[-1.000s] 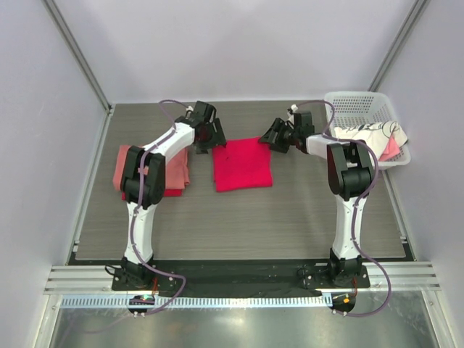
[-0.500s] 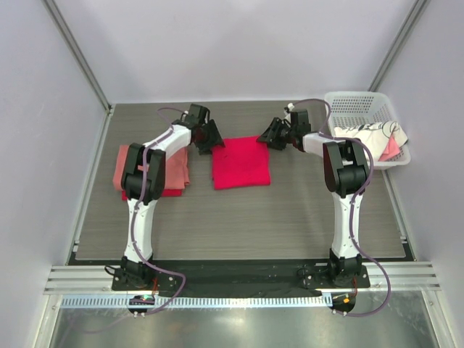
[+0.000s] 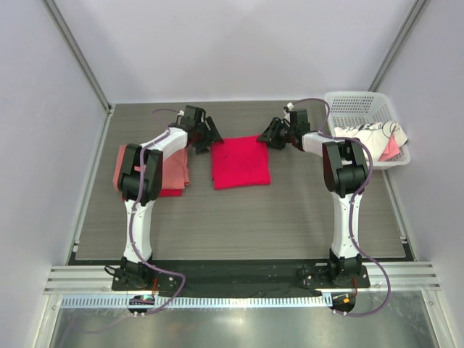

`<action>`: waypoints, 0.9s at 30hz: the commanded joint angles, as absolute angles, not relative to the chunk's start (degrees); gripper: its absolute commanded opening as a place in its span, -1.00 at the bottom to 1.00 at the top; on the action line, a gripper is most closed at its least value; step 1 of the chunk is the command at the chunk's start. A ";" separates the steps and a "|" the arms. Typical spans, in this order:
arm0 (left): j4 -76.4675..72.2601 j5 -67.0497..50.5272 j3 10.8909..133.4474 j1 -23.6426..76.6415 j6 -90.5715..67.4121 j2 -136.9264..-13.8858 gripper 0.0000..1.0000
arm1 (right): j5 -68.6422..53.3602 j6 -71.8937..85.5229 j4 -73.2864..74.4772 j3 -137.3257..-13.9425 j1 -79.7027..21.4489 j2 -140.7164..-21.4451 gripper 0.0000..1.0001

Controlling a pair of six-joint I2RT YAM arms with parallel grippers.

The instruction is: Fold and stack the t-shirts

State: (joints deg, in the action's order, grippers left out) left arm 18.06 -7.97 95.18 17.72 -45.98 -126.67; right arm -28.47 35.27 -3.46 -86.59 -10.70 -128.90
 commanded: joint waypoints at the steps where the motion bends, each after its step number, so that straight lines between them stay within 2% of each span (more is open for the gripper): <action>1: 18.89 -7.11 95.52 17.31 -43.60 -128.74 0.42 | -26.02 34.10 1.32 -86.49 -11.25 -131.31 -0.06; 6: 20.57 -8.61 98.87 17.23 -42.19 -132.01 0.17 | -26.19 34.10 1.14 -86.31 -11.25 -131.22 -0.09; 8: 20.48 -8.96 99.23 17.40 -41.93 -132.71 0.00 | -26.19 34.10 1.14 -86.31 -11.43 -131.39 -0.11; 9: 20.48 -9.14 99.75 17.49 -41.92 -132.98 -0.18 | -26.45 34.01 1.14 -86.57 -11.51 -131.48 -0.13; 11: 20.22 -9.84 100.63 17.67 -42.19 -133.77 -0.39 | -26.37 34.19 1.23 -87.27 -11.86 -131.75 -0.23; 12: 20.04 -9.93 100.81 17.75 -42.19 -133.77 -0.59 | -26.45 34.28 1.14 -87.54 -11.95 -131.84 -0.27; 15: 18.20 -9.32 100.90 17.93 -42.28 -133.42 -0.92 | -26.46 34.72 1.23 -89.38 -12.13 -132.36 -0.54; 18: 16.26 -9.32 100.64 18.02 -42.19 -132.45 -1.00 | -26.54 34.45 1.23 -89.22 -12.92 -130.53 -0.79; 19: 15.91 -9.49 100.20 18.02 -42.01 -132.10 -1.00 | -25.85 34.45 0.80 -88.25 -13.27 -129.39 -0.94; 27: 9.49 -9.68 83.34 18.19 -40.96 -114.92 -1.00 | -25.22 35.77 -7.55 -73.50 -17.57 -115.24 -0.97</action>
